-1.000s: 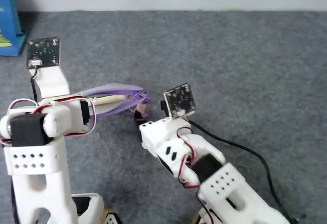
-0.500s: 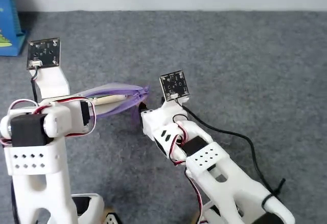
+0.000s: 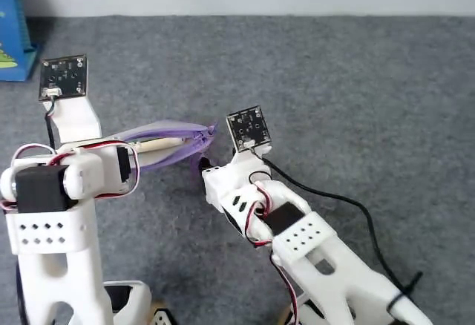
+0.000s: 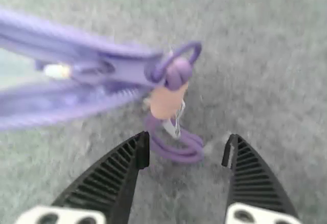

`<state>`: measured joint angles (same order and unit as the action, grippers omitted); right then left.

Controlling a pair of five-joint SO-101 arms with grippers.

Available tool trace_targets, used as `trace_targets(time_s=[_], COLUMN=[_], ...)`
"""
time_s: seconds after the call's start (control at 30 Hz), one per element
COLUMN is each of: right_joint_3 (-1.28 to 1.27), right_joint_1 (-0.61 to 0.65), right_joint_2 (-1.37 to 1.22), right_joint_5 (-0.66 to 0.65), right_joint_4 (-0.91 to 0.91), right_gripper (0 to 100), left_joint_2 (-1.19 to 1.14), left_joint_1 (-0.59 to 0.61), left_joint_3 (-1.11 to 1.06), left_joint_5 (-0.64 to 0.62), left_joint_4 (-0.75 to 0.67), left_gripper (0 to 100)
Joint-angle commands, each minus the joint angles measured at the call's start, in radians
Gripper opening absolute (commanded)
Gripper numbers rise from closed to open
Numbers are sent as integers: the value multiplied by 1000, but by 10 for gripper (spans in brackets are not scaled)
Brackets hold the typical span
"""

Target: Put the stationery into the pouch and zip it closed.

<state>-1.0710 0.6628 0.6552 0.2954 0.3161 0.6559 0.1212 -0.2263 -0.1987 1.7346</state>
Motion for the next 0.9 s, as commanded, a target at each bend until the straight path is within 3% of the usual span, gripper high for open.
trace_targets(time_s=[0.0, 0.6, 0.8, 0.87], right_joint_3=[63, 186, 170, 126], right_joint_1=[8, -48, -62, -64], right_joint_2=[65, -265, -197, -157], right_joint_5=[8, -32, -97, -117], right_joint_4=[-22, -228, -265, -291], right_gripper=[217, 185, 1, 24], left_joint_2=[5, 5, 5, 5], left_joint_1=[-8, 0, 0, 0], left_joint_3=[5, 4, 4, 4], left_joint_5=[5, 6, 8, 8], left_joint_4=[11, 12, 12, 12], left_gripper=[13, 13, 13, 13])
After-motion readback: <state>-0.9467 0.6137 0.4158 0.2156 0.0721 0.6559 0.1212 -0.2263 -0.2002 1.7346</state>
